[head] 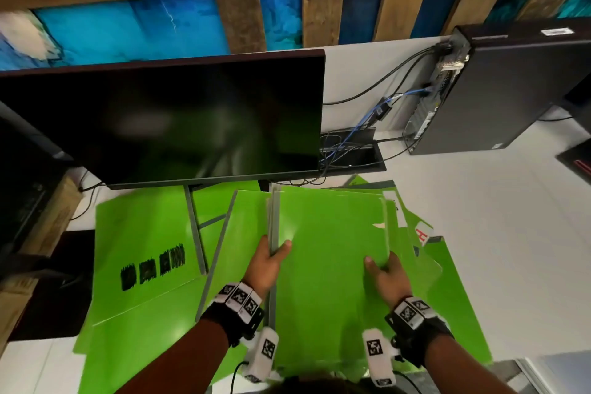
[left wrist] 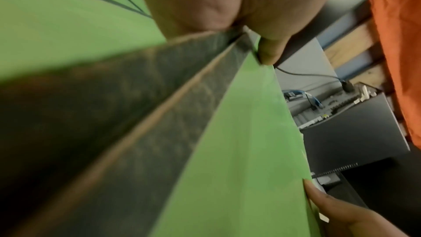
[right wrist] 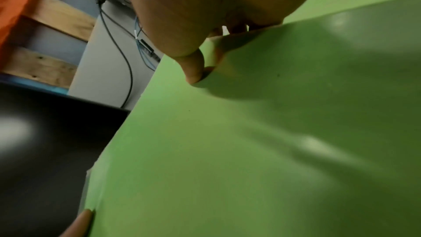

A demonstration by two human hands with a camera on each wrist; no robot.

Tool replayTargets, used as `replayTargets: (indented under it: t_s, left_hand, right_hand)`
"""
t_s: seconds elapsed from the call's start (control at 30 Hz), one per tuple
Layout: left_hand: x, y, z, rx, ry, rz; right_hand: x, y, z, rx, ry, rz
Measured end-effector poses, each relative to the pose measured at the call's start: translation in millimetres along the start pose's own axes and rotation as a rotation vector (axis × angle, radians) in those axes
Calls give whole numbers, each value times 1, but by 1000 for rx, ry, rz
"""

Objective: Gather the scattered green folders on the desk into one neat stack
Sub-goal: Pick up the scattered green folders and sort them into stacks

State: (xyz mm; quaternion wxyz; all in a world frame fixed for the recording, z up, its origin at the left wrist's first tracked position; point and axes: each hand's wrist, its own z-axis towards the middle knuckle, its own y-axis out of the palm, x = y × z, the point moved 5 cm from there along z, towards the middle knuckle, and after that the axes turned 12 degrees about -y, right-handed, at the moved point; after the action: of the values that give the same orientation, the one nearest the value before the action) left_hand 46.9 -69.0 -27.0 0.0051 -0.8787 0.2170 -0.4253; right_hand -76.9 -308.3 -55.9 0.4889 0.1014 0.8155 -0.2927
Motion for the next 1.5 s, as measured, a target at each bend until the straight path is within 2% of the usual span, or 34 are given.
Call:
replayTargets:
  t_s: [0.17, 0.27, 0.4, 0.5, 0.53, 0.6, 0.67, 0.73, 0.8, 0.93, 0.97, 1.03, 1.07, 1.13, 1.17, 1.23, 1.33, 1.43, 1.5]
  left_hand:
    - [-25, -30, -12, 10, -53, -137]
    - [-26, -49, -14, -56, -26, -147]
    - [-23, -60, -24, -96, 64, -160]
    - [-32, -69, -30, -15, 82, -304]
    - [-36, -73, -29, 39, 86, -290]
    - [-40, -79, -32, 123, 116, -114]
    - [-45, -85, -34, 138, 142, 18]
    - [-51, -95, -33, 184, 116, -9]
    - [-58, -107, -30, 256, 31, -103]
    - [-73, -124, -17, 368, -104, 38]
    - [-76, -127, -14, 385, -126, 65]
    - [-77, -131, -9, 429, -158, 122]
    - [-78, -133, -6, 446, -158, 144]
    - [-80, -134, -2, 448, -154, 148]
    - [-81, -134, 0, 439, -156, 143]
    - [-83, -134, 1, 417, -148, 140]
    - [-83, -135, -1, 390, -103, 135]
    - [-84, -138, -4, 384, -72, 60]
    - [-84, -140, -5, 382, -71, 26]
  right_hand:
    - [-27, 23, -1, -177, -65, -26]
    - [-42, 35, -6, -319, -125, -115]
    - [-49, 40, -4, -342, -118, -90]
    - [-51, 47, -10, -335, -80, -12]
    - [-53, 51, -13, -352, -80, 10]
    - [-56, 59, -18, -425, -85, 12]
    - [-58, 69, -19, -501, -90, 3]
    - [-60, 79, -20, -565, -105, -81]
    - [-65, 88, -22, -582, -164, -215]
    - [-69, 91, -15, -527, -299, -421]
    - [-69, 86, -9, -460, -334, -455]
    - [-64, 61, 4, -226, -355, -600]
    - [-56, 44, 8, -118, -280, -695]
    - [-30, 10, 12, 0, -19, -784]
    - [-16, -5, 13, 27, 91, -772]
    - [6, -29, 16, 55, 198, -752]
    - [25, -55, 27, 45, 198, -775]
    - [31, -72, 33, 40, 194, -489]
    - [29, -85, 35, 53, 166, -418]
